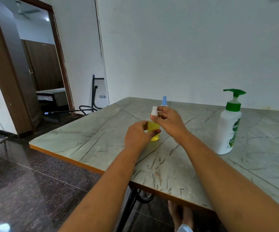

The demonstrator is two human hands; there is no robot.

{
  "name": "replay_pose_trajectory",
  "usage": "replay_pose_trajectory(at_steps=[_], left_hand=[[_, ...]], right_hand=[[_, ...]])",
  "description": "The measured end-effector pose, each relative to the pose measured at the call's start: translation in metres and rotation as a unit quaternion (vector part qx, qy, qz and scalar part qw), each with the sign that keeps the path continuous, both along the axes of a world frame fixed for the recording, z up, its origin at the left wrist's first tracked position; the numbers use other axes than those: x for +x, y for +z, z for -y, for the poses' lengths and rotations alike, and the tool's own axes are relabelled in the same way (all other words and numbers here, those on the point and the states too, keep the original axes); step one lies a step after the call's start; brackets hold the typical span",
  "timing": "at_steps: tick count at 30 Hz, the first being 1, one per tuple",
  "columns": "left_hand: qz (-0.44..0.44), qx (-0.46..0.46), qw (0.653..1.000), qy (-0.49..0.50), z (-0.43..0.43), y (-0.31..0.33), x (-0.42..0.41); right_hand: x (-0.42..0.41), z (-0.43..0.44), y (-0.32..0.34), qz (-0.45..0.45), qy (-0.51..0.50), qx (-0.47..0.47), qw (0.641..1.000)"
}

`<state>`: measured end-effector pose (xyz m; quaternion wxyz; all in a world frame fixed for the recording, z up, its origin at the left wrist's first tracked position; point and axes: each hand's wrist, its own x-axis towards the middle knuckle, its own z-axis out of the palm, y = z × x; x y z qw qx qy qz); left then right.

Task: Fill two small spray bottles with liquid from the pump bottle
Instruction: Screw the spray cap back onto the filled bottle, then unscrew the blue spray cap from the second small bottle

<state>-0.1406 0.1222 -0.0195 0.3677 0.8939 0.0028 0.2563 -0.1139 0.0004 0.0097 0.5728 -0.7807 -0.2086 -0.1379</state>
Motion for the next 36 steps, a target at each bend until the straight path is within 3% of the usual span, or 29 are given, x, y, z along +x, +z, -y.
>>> replay_pose_trajectory(at_steps=[5,8,14,33,36], left_hand=[[-0.002,-0.052,0.999,0.001,-0.004,0.002,-0.004],[-0.02,-0.063,0.998,-0.008,-0.007,0.002,-0.003],[-0.083,-0.098,0.992,-0.021,-0.027,0.013,0.009],[-0.071,-0.012,0.997,0.034,-0.107,0.019,0.097],[-0.071,-0.015,0.997,0.026,-0.104,0.021,0.094]], right_hand=[[0.002,0.009,-0.007,-0.071,0.053,-0.096,0.991],[0.006,-0.001,-0.018,-0.052,0.05,-0.137,0.988],[0.029,-0.025,-0.014,-0.022,-0.005,-0.148,0.989],[0.156,-0.112,-0.013,-0.069,-0.086,-0.148,0.983],[0.147,-0.105,-0.008,-0.025,-0.131,-0.132,0.982]])
